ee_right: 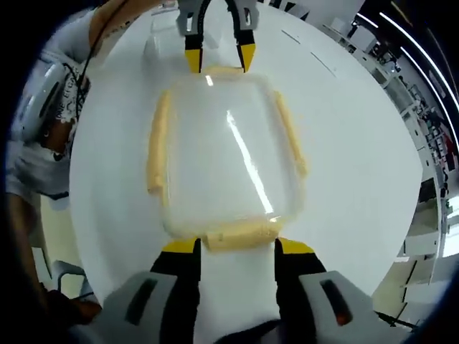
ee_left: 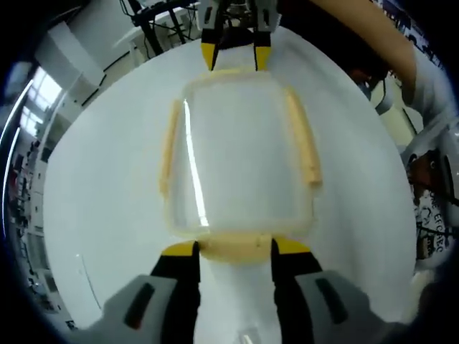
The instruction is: Snap each plastic latch of the storage box into its locked position after aligning the lid with the box until every specified latch is closed and the lid sits flush.
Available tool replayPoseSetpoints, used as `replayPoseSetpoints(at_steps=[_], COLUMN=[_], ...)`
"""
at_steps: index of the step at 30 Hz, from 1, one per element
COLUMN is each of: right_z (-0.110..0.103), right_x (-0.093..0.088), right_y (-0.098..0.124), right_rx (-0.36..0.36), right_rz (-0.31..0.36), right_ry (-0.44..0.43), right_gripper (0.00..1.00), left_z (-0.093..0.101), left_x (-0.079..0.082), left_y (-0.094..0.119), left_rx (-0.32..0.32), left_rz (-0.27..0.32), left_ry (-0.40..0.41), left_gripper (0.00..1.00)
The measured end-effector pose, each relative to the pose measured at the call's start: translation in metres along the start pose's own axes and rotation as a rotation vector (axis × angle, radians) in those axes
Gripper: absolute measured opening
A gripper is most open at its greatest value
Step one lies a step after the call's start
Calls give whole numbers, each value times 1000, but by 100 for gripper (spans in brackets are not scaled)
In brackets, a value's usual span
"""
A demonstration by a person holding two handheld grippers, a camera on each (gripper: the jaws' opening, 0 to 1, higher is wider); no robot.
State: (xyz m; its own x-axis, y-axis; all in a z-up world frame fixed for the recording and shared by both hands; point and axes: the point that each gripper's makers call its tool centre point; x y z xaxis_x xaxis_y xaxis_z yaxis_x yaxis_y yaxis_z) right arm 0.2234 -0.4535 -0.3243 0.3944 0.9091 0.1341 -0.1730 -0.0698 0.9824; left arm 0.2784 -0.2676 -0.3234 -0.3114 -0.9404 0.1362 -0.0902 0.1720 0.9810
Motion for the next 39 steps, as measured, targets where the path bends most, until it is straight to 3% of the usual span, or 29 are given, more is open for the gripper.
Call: replayPoseSetpoints(at_steps=[5, 9, 14, 19, 27, 39], right_z=[3, -8, -6, -6, -8, -8], right_x=[3, 3, 2, 1, 0, 0], right_y=[-1, -3, -4, -6, -8, -7], right_rx=[29, 114, 152, 156, 157, 156], right_rz=[-8, -9, -7, -26, -48, -85], right_ry=[7, 34, 48, 64, 83, 82], right_gripper=[47, 42, 42, 41, 40, 40], left_z=[-1, -2, -2, -2, -3, -1], left_x=[-1, -1, 0, 1, 0, 0], left_y=[0, 0, -1, -2, -6, -6], left_rx=[-8, -12, -19, -41, -135, -133], left_rz=[-1, 1, 11, 30, 71, 55], left_ry=[-11, -19, -34, -37, -10, -25], left_gripper=[38, 38, 38, 39, 40, 41])
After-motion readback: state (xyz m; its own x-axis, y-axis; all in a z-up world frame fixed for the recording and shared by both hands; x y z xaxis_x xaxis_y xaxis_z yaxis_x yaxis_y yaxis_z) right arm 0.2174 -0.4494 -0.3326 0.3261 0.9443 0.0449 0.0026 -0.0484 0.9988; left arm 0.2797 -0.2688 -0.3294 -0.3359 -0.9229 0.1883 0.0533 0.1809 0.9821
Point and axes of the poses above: the point that each gripper's makers call its tool centre point, and the gripper's own axes: y roughly backward along the fingers, z roughly to its right, x roughly out of its top, and after that the axes turned 11 degrees about -z, right-handed
